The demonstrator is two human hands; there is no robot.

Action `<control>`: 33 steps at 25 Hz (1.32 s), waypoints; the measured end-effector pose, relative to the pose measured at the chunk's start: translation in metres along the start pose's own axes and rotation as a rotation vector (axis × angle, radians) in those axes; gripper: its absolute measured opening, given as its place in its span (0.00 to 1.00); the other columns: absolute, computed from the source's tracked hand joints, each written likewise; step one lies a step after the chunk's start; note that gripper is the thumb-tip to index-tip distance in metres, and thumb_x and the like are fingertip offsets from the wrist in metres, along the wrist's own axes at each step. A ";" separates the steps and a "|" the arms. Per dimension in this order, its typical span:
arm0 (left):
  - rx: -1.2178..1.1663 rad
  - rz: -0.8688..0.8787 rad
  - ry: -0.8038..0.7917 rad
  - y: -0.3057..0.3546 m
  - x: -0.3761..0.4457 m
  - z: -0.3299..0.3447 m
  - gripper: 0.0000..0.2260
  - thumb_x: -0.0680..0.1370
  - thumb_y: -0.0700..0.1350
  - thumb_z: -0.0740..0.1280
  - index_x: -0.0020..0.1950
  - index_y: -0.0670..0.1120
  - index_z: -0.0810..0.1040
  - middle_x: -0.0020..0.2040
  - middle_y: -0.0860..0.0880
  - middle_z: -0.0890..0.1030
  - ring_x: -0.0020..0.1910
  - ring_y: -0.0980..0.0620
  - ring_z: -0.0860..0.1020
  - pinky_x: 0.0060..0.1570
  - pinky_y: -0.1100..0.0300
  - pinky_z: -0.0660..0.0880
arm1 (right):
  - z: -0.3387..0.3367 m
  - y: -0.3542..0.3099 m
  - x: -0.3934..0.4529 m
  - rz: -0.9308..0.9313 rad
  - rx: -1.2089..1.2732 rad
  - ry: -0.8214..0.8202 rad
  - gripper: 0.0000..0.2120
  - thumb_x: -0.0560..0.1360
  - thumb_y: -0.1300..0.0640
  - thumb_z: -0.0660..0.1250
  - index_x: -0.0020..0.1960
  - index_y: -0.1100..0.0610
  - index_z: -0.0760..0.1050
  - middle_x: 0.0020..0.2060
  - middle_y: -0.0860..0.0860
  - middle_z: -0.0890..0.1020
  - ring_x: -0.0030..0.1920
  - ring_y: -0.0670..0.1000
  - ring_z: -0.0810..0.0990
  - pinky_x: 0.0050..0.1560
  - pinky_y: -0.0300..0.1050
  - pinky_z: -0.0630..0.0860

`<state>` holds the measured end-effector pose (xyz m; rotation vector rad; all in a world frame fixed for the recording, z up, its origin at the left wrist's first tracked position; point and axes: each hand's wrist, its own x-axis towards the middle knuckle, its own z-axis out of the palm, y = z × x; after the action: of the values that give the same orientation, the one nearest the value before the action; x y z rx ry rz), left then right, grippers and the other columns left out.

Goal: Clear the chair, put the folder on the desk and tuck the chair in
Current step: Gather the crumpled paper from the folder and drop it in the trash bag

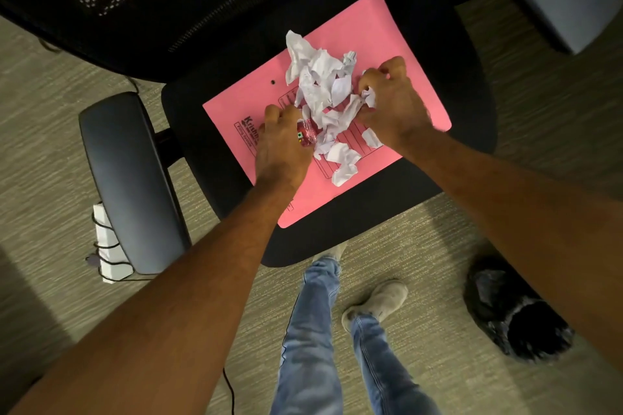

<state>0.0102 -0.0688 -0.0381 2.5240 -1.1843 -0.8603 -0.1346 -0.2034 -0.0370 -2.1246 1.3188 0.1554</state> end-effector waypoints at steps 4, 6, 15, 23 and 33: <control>-0.130 -0.049 -0.002 0.001 0.001 -0.004 0.24 0.72 0.47 0.78 0.65 0.47 0.75 0.60 0.48 0.75 0.53 0.54 0.76 0.45 0.60 0.80 | -0.001 0.011 -0.001 -0.006 0.069 0.017 0.11 0.76 0.60 0.74 0.56 0.58 0.76 0.64 0.56 0.70 0.51 0.51 0.78 0.56 0.45 0.81; -0.185 -0.078 0.016 0.002 -0.001 -0.007 0.22 0.73 0.44 0.77 0.64 0.46 0.76 0.57 0.49 0.76 0.51 0.55 0.75 0.41 0.66 0.75 | -0.004 0.017 -0.003 0.029 0.096 0.036 0.11 0.76 0.60 0.74 0.57 0.58 0.77 0.64 0.56 0.71 0.52 0.48 0.75 0.58 0.42 0.78; -0.246 -0.155 -0.001 -0.003 -0.020 0.002 0.13 0.75 0.40 0.73 0.59 0.45 0.77 0.52 0.49 0.81 0.48 0.53 0.79 0.35 0.69 0.71 | 0.007 0.011 -0.056 0.184 0.284 -0.090 0.37 0.68 0.39 0.78 0.71 0.49 0.68 0.68 0.51 0.63 0.66 0.51 0.71 0.62 0.51 0.78; -0.259 -0.199 0.017 -0.007 -0.033 0.005 0.10 0.77 0.40 0.70 0.57 0.44 0.76 0.52 0.46 0.80 0.48 0.51 0.78 0.37 0.64 0.75 | 0.044 -0.015 -0.076 0.097 -0.170 -0.067 0.50 0.64 0.30 0.76 0.76 0.48 0.57 0.74 0.53 0.61 0.70 0.56 0.68 0.53 0.58 0.81; -0.301 -0.166 -0.015 -0.014 -0.044 0.009 0.13 0.77 0.38 0.71 0.60 0.43 0.76 0.53 0.49 0.77 0.50 0.52 0.78 0.39 0.62 0.79 | 0.049 -0.009 -0.079 0.012 0.186 0.055 0.13 0.77 0.62 0.73 0.60 0.56 0.78 0.68 0.52 0.68 0.61 0.50 0.78 0.56 0.43 0.82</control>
<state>-0.0087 -0.0257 -0.0329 2.3924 -0.7873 -1.0126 -0.1554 -0.1119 -0.0399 -1.9764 1.3243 -0.0205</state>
